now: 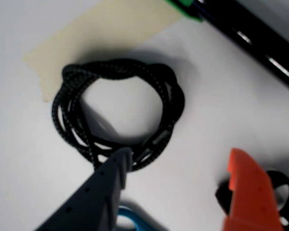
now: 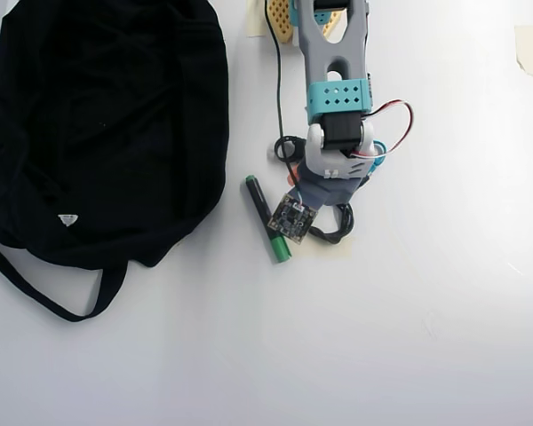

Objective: Put the cable into the black bag

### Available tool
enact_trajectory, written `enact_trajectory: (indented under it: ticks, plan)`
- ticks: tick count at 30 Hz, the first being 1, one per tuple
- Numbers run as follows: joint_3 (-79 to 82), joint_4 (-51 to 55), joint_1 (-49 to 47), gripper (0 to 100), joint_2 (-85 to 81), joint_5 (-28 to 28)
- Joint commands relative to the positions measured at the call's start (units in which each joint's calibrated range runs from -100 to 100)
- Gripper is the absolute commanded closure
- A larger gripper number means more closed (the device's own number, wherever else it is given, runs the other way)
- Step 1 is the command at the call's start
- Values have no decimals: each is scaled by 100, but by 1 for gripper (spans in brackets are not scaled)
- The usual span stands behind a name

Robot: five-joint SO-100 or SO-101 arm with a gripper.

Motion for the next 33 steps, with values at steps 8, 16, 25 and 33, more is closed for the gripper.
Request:
enact_trajectory:
  ticks: [8,16,25,33]
  plan:
    - [-551,36,-300,74,211,1]
    - [-551,-7,-345,74,418,-4]
    - [-614,-33,-248,74,733,-4]
    - [-623,-111,-203,74,825,-9]
